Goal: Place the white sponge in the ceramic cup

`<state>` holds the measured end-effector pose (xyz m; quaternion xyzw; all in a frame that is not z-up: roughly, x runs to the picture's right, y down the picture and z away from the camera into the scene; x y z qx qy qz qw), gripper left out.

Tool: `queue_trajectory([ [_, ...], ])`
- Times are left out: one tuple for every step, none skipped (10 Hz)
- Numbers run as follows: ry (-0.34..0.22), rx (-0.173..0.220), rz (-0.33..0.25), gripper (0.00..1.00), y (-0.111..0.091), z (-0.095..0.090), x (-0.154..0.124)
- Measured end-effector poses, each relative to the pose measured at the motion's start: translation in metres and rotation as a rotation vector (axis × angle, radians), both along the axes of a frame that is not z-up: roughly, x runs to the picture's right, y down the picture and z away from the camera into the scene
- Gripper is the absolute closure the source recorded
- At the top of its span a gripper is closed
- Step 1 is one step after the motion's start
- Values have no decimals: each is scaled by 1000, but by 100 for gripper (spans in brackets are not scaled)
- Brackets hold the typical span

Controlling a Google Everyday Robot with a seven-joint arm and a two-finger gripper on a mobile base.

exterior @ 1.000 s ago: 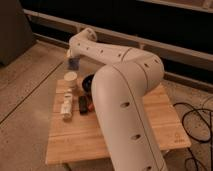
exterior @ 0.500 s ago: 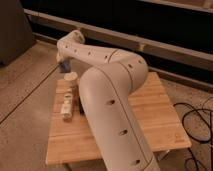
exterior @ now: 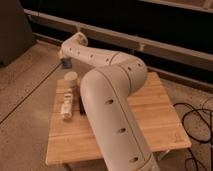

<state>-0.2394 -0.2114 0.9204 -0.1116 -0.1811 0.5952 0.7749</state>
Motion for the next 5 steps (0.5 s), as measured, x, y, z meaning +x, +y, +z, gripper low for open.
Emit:
queue_trajectory([
  [1,-7,-12,100,7,6,-1],
  [4,-22,-35,100,17,14,-6],
  [3,-33,-60,100,26,20,-13],
  [0,-36,-73,100,28,22,-16],
  [-3,-34,-80,100,28,23,-18],
])
